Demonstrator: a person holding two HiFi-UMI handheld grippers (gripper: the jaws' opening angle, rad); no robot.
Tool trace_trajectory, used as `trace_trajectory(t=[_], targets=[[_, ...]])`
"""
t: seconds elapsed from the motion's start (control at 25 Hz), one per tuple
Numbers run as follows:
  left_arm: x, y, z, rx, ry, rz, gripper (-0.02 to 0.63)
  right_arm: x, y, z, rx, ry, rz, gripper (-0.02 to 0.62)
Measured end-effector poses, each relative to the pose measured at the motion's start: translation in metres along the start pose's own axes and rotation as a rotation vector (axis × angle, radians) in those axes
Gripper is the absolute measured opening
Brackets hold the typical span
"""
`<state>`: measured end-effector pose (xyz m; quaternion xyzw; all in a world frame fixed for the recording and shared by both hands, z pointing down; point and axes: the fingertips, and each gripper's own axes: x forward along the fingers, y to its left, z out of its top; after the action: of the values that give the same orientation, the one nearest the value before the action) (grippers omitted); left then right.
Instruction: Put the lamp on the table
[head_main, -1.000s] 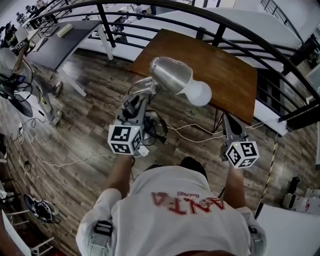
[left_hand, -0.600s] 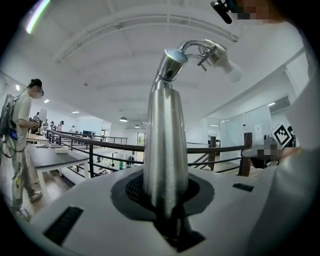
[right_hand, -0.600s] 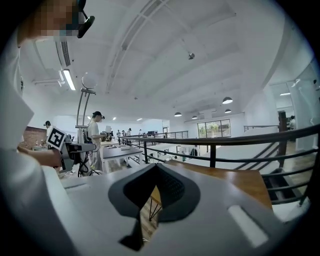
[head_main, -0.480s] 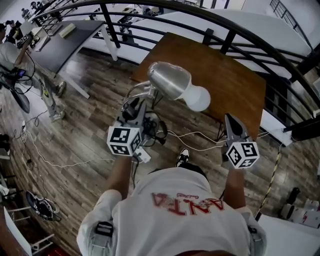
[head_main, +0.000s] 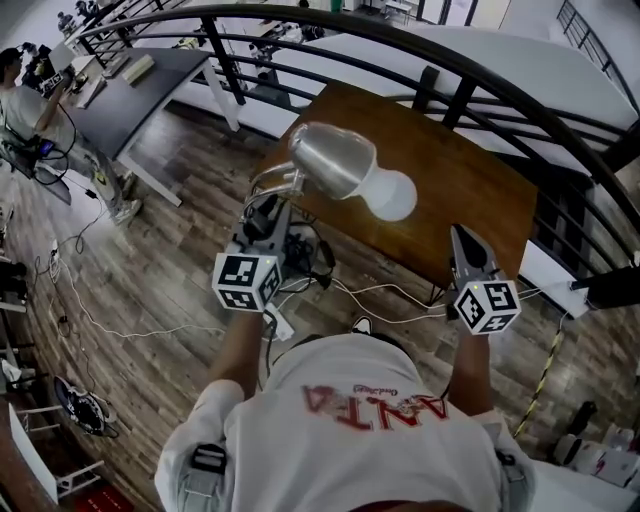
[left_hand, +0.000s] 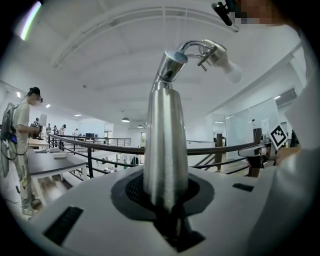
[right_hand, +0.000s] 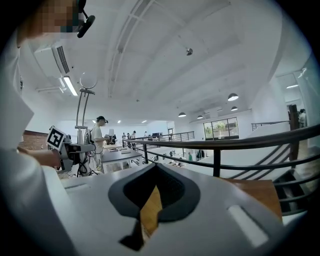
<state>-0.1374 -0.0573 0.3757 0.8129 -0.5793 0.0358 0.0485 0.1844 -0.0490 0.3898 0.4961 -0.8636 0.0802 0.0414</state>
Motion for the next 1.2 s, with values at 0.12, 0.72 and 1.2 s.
trace_trajectory(t=[0.12,0.72,1.2], targets=[[0.028,-0.011,0.007,0.009,0.003,-0.011,0.089,0.007,-0.03,0.001,0.011,-0.006,0.005,0.003],[0.13,-0.022,0.023,0.021,-0.002,-0.017,0.089,0.036,-0.112,-0.021,0.099,0.024,-0.022,0.002],[0.221,0.02,0.012,-0.041,0.019,-0.065,0.089,0.11,-0.131,0.003,0.068,0.026,-0.072,0.002]])
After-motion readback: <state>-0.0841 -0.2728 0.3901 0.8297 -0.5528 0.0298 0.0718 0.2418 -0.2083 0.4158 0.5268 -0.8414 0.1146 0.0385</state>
